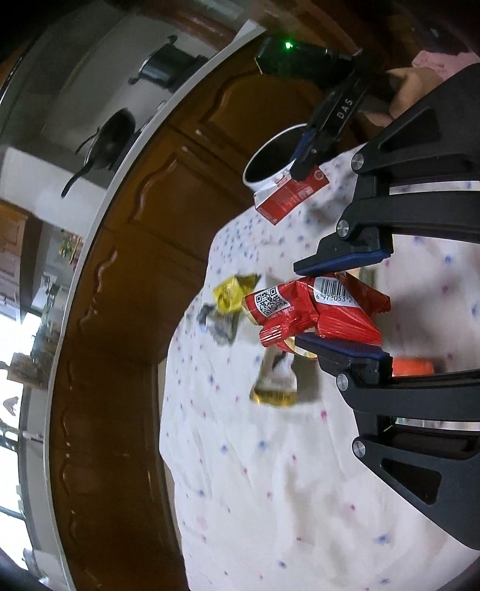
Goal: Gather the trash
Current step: 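Grasp the red snack wrappers with the left tool while the right tool grasps the red-and-white carton, then carry the wrappers and carton over the bin and open both tools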
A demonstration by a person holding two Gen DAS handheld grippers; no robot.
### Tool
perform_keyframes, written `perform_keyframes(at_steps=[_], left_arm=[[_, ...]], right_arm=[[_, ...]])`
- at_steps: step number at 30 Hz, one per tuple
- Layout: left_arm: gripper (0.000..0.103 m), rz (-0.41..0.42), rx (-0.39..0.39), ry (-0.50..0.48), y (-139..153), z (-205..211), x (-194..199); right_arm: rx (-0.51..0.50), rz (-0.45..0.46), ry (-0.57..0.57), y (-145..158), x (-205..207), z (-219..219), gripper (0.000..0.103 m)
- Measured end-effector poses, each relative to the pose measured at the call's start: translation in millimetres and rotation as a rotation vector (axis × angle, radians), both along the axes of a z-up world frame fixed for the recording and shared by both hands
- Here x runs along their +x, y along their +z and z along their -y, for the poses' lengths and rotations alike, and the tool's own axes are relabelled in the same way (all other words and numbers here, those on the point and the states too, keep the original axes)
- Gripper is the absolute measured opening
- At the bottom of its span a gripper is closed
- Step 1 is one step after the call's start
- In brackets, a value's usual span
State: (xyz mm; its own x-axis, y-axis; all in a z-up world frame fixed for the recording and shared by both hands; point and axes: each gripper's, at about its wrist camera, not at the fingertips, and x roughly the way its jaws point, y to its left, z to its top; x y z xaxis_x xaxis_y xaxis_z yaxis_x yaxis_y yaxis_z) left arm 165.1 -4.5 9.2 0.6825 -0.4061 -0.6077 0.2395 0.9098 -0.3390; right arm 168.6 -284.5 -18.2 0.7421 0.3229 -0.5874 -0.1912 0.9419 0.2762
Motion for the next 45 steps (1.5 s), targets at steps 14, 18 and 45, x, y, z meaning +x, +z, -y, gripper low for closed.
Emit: perform_keyframes(at_steps=[14, 18, 45], left_arm=[[0.031, -0.009, 0.015, -0.183, -1.4, 96.1, 5.3], [0.031, -0.008, 0.018, -0.233, 1.2, 123.0, 7.7], [0.031, -0.008, 0.081, -0.448, 12.8, 288.6, 86.0]], right_arm=[[0.022, 0.032, -0.154, 8.4, -37.4, 76.4, 0.051], [0.022, 0.054, -0.198, 14.4, -43.5, 96.8, 0.051], [0.019, 0.033, -0.378, 9.9, -5.5, 203.9, 0.051]])
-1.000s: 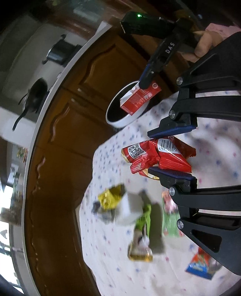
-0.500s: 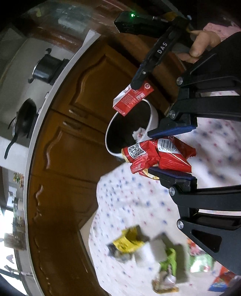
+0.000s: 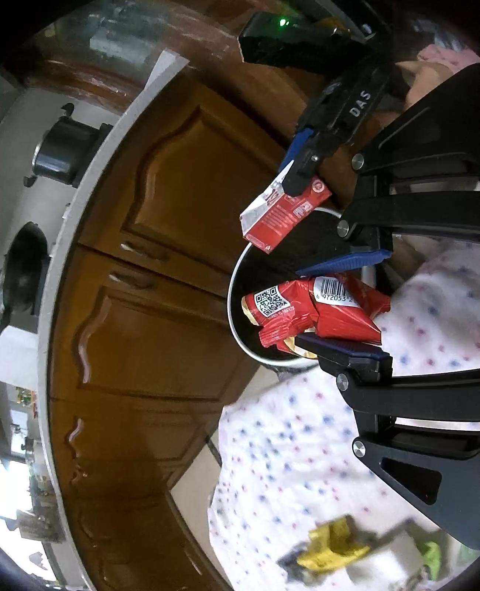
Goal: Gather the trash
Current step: 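Carry the wrappers and carton over the bin and open both tools, then move both tools back toward the remaining trash on the table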
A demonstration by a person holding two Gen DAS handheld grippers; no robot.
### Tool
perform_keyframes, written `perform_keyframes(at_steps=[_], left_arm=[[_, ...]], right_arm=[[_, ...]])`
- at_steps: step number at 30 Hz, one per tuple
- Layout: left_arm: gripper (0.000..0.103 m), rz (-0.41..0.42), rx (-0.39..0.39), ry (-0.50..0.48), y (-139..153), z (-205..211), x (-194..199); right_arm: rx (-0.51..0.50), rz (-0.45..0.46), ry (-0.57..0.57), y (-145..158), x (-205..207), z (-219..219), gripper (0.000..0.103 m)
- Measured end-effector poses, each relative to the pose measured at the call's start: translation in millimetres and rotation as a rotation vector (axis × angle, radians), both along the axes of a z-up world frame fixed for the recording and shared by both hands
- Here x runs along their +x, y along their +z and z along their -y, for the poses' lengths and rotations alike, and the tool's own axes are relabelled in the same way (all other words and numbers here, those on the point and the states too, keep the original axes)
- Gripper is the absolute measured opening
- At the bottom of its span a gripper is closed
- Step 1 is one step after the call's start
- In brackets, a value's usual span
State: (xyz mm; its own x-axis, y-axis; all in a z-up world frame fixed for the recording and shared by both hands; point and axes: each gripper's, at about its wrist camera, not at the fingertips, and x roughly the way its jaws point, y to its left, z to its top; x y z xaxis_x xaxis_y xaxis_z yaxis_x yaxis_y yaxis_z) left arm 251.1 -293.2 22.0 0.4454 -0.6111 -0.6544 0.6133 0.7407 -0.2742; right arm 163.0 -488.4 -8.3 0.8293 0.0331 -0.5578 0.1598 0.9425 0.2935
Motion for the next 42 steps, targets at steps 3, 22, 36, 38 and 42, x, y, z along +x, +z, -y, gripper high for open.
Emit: perform_keyframes(at_steps=[3, 22, 36, 38, 42], left_arm=[[0.031, -0.032, 0.012, -0.014, -8.3, 17.8, 12.0], [0.056, -0.106, 0.098, -0.024, -43.3, 57.4, 36.8], [0.069, -0.103, -0.005, 0.121, -28.9, -29.5, 4.9], [0.070, -0.096, -0.018, 0.153, -27.6, -50.2, -4.5], [0.073, -0.084, -0.033, 0.211, -29.2, -89.6, -20.1]], right_arm=[[-0.002, -0.016, 0.005, -3.5, 7.8, 3.8, 0.051], [0.055, -0.097, 0.013, -27.1, 41.8, 26.8, 0.052], [0.114, 0.000, 0.010, -12.2, 3.0, 4.6, 0.083], [0.124, 0.009, 0.026, -10.2, -0.6, -5.4, 0.088], [0.153, 0.015, 0.068, -7.5, -4.8, -28.7, 0.097]])
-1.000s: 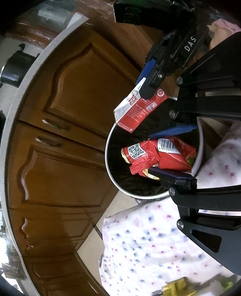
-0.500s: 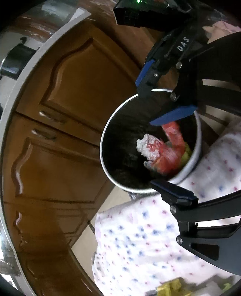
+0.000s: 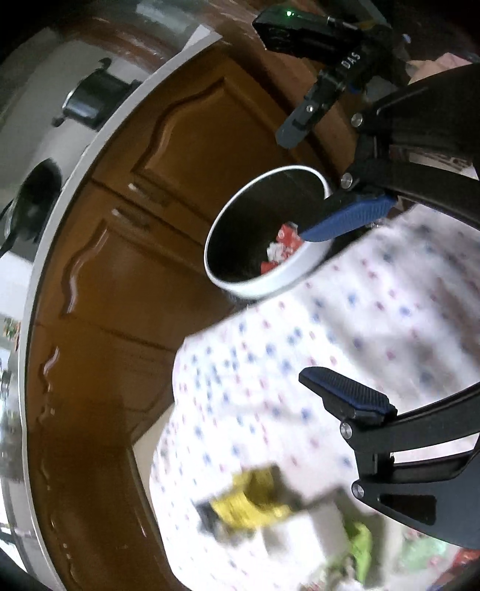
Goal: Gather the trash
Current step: 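Move both tools back toward the remaining trash on the table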
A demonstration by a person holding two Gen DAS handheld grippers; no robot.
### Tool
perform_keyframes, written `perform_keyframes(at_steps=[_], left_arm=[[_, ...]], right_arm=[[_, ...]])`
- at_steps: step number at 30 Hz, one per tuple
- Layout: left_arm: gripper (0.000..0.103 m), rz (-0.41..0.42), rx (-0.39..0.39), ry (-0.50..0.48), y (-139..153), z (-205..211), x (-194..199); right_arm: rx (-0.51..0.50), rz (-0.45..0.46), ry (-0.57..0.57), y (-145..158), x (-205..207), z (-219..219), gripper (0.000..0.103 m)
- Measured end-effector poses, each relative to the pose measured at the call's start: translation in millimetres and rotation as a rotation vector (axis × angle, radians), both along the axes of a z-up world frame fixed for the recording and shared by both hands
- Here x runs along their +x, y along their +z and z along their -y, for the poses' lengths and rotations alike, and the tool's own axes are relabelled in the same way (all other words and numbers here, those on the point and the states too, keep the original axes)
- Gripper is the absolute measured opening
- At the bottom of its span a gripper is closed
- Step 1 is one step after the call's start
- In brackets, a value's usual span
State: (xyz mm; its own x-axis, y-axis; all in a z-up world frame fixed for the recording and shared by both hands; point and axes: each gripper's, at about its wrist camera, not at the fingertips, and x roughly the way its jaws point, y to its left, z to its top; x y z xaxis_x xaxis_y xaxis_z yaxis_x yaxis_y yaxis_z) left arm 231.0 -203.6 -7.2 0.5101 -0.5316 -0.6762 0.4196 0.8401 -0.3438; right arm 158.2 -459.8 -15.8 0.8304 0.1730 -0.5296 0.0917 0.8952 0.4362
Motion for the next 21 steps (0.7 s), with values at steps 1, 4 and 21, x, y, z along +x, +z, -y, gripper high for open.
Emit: perform_keyframes(at_steps=[1, 4, 21], left_arm=[[0.073, -0.001, -0.003, 0.019, 0.2, -10.9, -2.5], [0.074, -0.011, -0.015, 0.061, -2.3, -39.1, -11.7], [0.074, 0.003, -0.018, 0.223, -0.6, -158.3, -46.4]], right_arm=[[0.004, 0.005, 0.016, -0.1, -1.2, -7.3, 0.099], [-0.006, 0.001, 0.047, -2.4, -2.8, -28.0, 0.099], [-0.018, -0.032, 0.205, -9.4, 1.1, -122.6, 0.099]])
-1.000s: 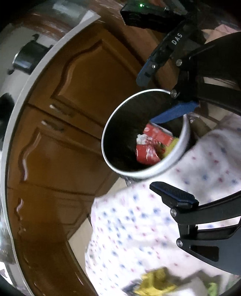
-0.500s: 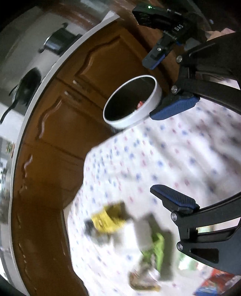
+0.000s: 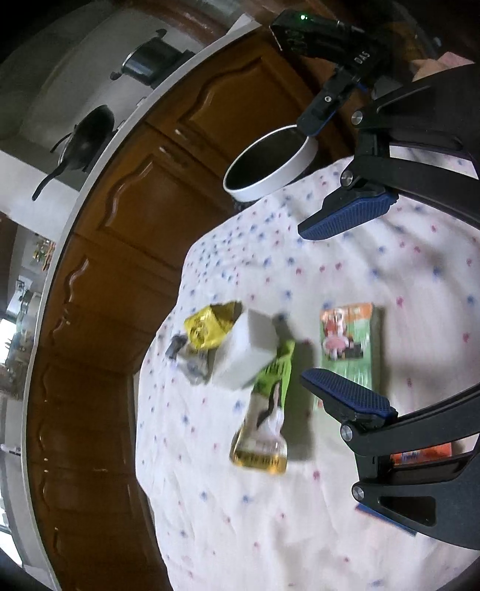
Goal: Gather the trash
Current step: 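Move both tools back toward the remaining trash on the table, then grasp the yellow wrapper with the right tool while the left tool grasps the crumpled foil wrapper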
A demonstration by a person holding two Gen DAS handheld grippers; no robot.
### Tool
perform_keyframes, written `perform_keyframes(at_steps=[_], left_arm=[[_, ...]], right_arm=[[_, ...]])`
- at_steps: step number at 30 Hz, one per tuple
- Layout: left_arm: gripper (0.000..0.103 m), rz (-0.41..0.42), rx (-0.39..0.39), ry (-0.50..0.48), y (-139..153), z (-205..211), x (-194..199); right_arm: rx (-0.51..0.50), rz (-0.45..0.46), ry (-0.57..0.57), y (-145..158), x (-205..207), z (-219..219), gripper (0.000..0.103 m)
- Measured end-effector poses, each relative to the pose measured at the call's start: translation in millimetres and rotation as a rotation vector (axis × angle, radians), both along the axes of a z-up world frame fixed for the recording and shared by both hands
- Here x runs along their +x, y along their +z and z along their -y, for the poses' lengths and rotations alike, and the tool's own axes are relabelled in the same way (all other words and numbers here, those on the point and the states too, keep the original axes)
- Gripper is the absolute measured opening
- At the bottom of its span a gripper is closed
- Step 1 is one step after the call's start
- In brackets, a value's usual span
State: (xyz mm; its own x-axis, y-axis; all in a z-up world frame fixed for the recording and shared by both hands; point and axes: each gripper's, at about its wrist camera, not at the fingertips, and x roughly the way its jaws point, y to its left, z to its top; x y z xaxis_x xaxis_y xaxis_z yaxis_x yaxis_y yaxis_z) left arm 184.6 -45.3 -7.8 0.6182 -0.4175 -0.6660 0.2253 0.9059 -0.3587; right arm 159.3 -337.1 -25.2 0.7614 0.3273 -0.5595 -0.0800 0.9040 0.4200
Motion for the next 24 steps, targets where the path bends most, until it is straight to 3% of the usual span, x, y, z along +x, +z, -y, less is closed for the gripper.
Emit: perform_keyframes(at_steps=[9, 16, 18, 22, 24], left_arm=[[0.074, -0.016, 0.029, 0.030, 2.2, -31.7, 13.8], [0.074, -0.011, 0.103, 0.032, 8.6, -47.5, 46.9], [0.074, -0.009, 0.119, 0.019, 11.8, -50.4, 59.2], [0.074, -0.002, 0.176, 0.006, 14.6, -50.7, 87.0], [0.074, -0.008, 0.189, 0.011, 13.4, -50.1, 99.9]], right_arm=[[-0.013, 0.001, 0.053, 8.7, 17.8, -26.5, 0.099], [-0.014, 0.005, 0.110, 14.1, 47.4, -45.9, 0.098], [-0.027, 0.004, 0.132, 15.1, 57.5, -53.1, 0.095], [-0.058, -0.017, 0.163, 13.4, 82.9, -70.0, 0.074], [-0.071, -0.031, 0.175, 8.9, 98.8, -78.0, 0.070]])
